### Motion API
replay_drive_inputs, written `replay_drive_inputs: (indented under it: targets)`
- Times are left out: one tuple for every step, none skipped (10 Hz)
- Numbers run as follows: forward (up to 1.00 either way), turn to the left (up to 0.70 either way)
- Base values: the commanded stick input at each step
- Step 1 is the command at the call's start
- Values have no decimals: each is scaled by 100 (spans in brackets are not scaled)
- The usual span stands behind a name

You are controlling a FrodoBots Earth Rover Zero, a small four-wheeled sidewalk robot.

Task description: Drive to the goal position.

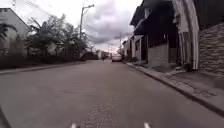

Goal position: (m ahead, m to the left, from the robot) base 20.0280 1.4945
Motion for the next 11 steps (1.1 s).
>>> replay_drive_inputs:
  targets:
    - [70,-12]
    - [70,-33]
    - [70,-19]
    - [70,0]
    - [70,0]
    - [70,0]
    - [70,0]
    - [70,7]
    - [70,-8]
    - [70,-35]
    - [70,-29]
